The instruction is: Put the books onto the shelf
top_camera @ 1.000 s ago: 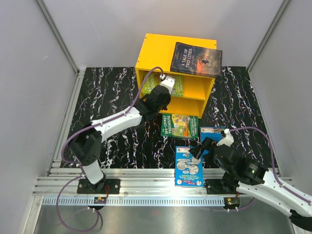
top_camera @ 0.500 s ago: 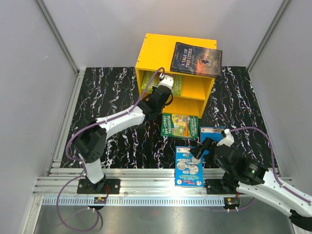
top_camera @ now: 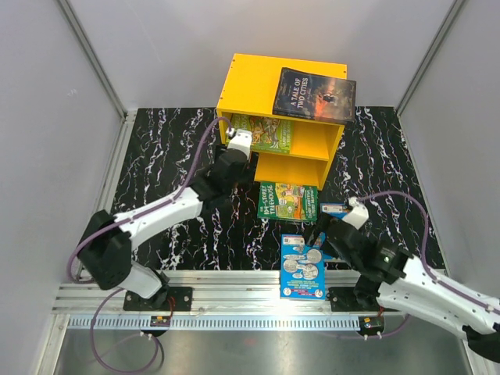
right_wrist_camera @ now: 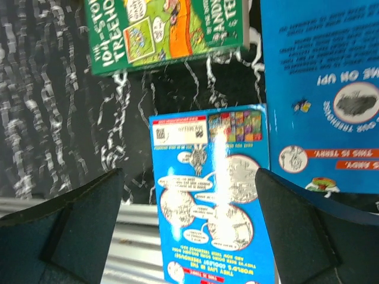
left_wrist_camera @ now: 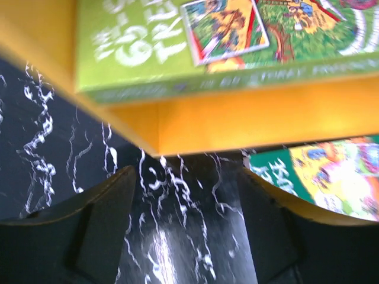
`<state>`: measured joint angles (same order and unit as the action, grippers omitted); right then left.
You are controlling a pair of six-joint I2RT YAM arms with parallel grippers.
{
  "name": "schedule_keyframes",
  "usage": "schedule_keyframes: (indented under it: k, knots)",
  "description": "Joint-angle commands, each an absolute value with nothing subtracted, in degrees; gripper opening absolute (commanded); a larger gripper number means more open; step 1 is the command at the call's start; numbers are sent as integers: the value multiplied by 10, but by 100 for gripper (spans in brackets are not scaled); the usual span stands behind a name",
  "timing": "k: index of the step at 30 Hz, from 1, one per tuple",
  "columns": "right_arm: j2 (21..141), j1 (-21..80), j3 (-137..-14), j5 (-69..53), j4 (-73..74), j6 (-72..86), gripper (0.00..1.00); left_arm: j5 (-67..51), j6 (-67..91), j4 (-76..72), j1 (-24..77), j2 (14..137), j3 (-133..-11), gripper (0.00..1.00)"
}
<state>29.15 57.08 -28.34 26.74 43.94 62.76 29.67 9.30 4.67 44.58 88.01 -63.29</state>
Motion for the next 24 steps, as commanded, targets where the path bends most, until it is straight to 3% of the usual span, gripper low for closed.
schedule_keyframes:
  k: [1,2,6,9,24]
  knots:
    - [403,536,-361,323,386,560,100,240,149,2,449,815,-584,74]
    - [431,512,-385,296,361,536,100,224,151,-19,449,811,-571,74]
    - [549,254,-382,72,236,437,100,188,175,-39,451,803,-513,74]
    - [606,186,-381,2,157,405,99,146,198,-83,452,799,-477,75]
    - [841,149,-403,-33,-23,389,97,78,248,-182,456,925,-476,74]
